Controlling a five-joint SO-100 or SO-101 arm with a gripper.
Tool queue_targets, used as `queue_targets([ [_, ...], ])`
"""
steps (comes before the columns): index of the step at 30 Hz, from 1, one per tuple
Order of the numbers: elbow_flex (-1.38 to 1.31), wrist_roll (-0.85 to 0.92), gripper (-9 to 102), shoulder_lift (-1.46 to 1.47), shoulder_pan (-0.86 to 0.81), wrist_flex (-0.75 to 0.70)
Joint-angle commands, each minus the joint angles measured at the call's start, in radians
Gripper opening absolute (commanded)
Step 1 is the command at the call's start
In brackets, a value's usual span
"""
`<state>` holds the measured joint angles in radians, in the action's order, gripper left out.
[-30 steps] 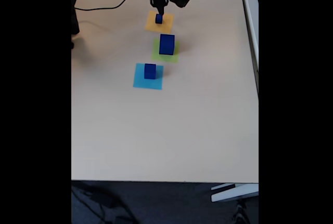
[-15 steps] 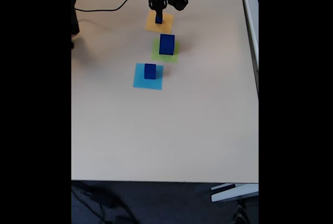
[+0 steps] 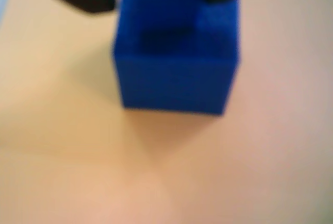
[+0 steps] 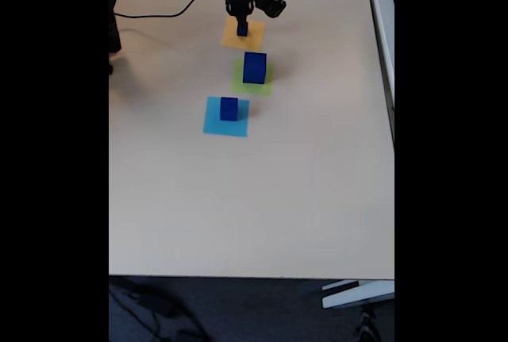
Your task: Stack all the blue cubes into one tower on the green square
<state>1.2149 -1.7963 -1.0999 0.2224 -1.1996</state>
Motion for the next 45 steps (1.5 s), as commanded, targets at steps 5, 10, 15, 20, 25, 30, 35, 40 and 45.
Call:
queue_targets([
  [5,-0.020,0.009,14,-0.100,-0.002,0.017],
  [10,-0.063,0.034,14,-0.097,0.000,0.017],
  [15,-0.187,0.081,15,-0.075,0.000,0.015],
  [20,-0.440,0.186,19,-0.020,-0.009,0.003],
  [25,-0.571,0.250,33,-0.002,-0.072,0.000],
  [30,-0.445,0.298,38,-0.075,-0.166,0.000],
  [35,-0.342,0.402,40,-0.133,-0.273,-0.005],
  [40,-0.322,0.479,39,-0.166,-0.370,-0.046],
  [45,-0.225,0.508,37,-0.209,-0.437,-0.063],
])
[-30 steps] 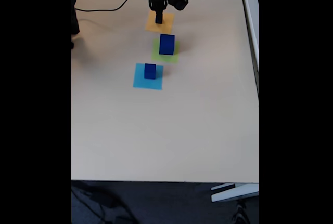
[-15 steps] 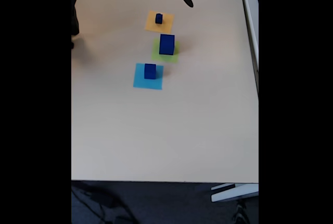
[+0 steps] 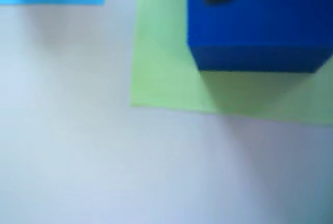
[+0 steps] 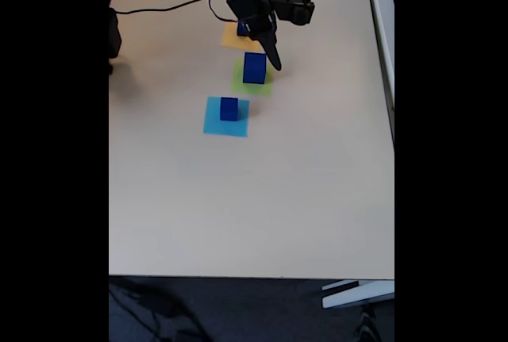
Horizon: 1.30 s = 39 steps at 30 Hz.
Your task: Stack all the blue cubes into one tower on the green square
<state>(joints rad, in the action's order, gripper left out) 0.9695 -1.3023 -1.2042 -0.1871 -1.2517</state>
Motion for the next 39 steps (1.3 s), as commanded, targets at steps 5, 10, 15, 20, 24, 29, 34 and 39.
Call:
queue_targets([
  [5,0.117,0.058,36,-0.114,-0.072,-0.002],
  [10,0.140,0.118,34,-0.084,-0.112,0.000],
  [15,0.184,0.169,33,-0.046,-0.137,0.031],
  [20,0.275,0.189,33,-0.044,-0.141,0.107],
  [24,0.351,0.184,32,-0.046,-0.141,0.172],
  [29,0.411,0.189,32,-0.067,-0.153,0.195],
  [34,0.456,0.202,31,-0.086,-0.181,0.196],
  [39,0.479,0.218,30,-0.091,-0.213,0.196],
])
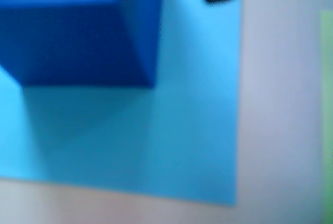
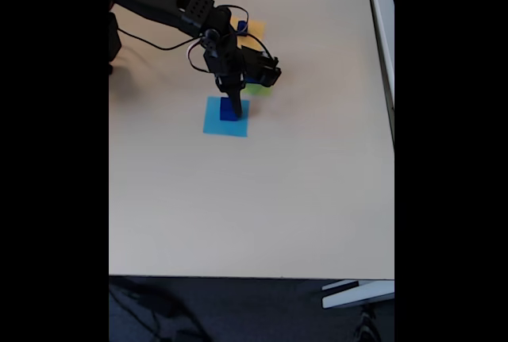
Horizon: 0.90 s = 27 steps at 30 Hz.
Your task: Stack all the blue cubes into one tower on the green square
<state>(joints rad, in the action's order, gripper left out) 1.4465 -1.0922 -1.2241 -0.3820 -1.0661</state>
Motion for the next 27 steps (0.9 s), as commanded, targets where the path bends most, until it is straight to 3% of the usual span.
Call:
queue_targets([
  [1,0.003,0.009,29,-0.069,-0.026,0.011],
  [27,0.012,0.005,15,-0.044,-0.058,0.008],
])
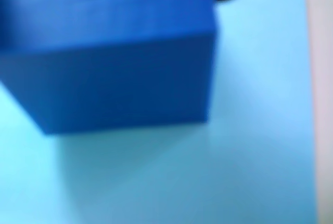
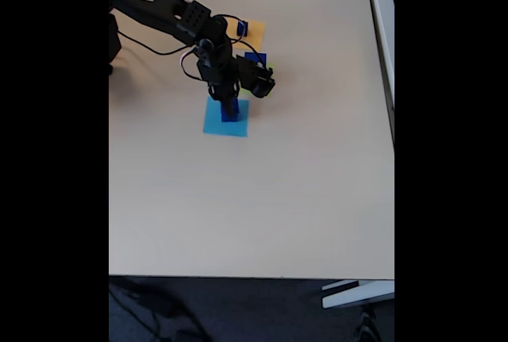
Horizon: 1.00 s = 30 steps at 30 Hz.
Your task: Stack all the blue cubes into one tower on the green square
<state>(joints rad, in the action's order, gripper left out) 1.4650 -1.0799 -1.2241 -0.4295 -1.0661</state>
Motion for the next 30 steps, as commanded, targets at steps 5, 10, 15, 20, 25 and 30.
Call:
queue_targets([
  [5,-0.006,-0.008,12,-0.043,-0.012,0.009],
  [10,-0.006,-0.003,9,-0.044,-0.009,0.012],
  [15,-0.035,-0.003,9,-0.074,0.002,-0.018],
  [20,-0.212,-0.023,9,-0.097,0.021,-0.186],
  [25,-0.399,-0.049,10,-0.104,0.054,-0.318],
  [30,-0.457,-0.121,10,-0.141,0.129,-0.350],
])
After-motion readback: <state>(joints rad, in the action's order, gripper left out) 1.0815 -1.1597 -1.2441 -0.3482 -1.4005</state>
